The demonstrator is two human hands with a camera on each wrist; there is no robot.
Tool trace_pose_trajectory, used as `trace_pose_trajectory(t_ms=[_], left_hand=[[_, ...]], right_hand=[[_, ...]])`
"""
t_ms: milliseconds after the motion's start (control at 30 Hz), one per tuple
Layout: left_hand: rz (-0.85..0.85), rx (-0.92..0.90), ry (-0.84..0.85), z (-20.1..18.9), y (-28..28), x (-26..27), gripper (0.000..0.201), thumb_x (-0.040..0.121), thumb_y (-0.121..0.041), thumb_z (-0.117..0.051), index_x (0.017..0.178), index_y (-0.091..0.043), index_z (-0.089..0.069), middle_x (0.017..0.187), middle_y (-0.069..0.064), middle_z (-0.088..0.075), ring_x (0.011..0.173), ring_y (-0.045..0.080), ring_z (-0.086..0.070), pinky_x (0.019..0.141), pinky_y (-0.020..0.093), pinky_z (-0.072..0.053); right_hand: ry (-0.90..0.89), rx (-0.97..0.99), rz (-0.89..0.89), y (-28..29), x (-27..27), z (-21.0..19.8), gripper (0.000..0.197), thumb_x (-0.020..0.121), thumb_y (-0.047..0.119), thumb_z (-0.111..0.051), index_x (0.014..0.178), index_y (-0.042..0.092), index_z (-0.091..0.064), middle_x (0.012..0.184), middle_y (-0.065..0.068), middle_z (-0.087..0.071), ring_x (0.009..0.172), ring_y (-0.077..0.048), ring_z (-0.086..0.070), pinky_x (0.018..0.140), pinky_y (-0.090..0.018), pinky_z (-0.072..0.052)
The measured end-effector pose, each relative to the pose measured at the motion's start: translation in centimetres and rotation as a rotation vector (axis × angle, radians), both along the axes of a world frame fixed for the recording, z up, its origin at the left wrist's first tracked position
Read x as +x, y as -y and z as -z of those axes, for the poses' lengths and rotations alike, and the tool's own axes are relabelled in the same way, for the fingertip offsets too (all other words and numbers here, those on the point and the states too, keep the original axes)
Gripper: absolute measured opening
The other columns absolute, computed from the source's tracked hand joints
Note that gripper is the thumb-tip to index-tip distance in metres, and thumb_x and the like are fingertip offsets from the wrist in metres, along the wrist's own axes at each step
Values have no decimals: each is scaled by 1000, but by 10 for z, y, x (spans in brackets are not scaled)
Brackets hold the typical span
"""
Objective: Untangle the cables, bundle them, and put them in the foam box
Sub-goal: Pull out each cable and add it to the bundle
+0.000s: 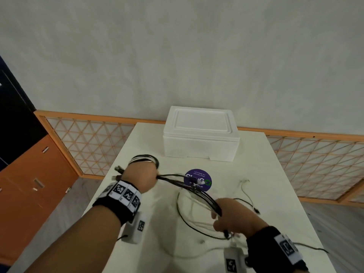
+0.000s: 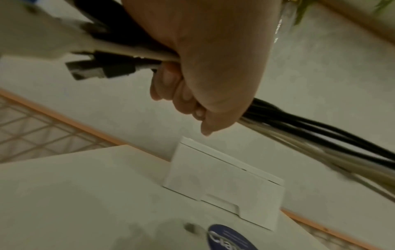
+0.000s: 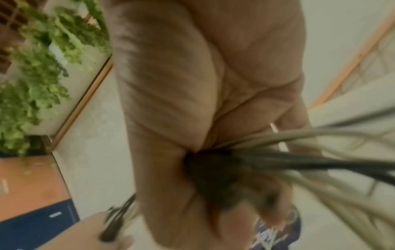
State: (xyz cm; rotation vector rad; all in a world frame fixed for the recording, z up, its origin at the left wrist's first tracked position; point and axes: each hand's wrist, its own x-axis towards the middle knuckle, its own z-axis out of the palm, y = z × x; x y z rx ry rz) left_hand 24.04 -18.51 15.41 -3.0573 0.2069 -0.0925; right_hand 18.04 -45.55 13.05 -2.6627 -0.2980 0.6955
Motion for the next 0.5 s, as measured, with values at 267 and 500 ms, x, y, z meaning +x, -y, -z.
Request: trace_pose_trajectory(t_ms=[267,500], left_hand=[[-293,-26,-87,20,-77,2,11,73,-10,-51,66,-19,-52,67,-3,-54,61,17,-53,54,25,-43],[-245,-37,-143,40,-59,-10,10,77,-14,-50,70,-20,-50,70,-3,-53,65,18,-53,56,25,-39]], right_hand=[[266,-205,295,66,7,-7,10,69,30,-55,71,26,-47,77,6,-60,81,-18,-61,68,-27,-46],[856,-307,468,70,24,-45,9,74,15,-62,81,18,-60,56,0,-55,58,-28,-61,63,-31,-37]])
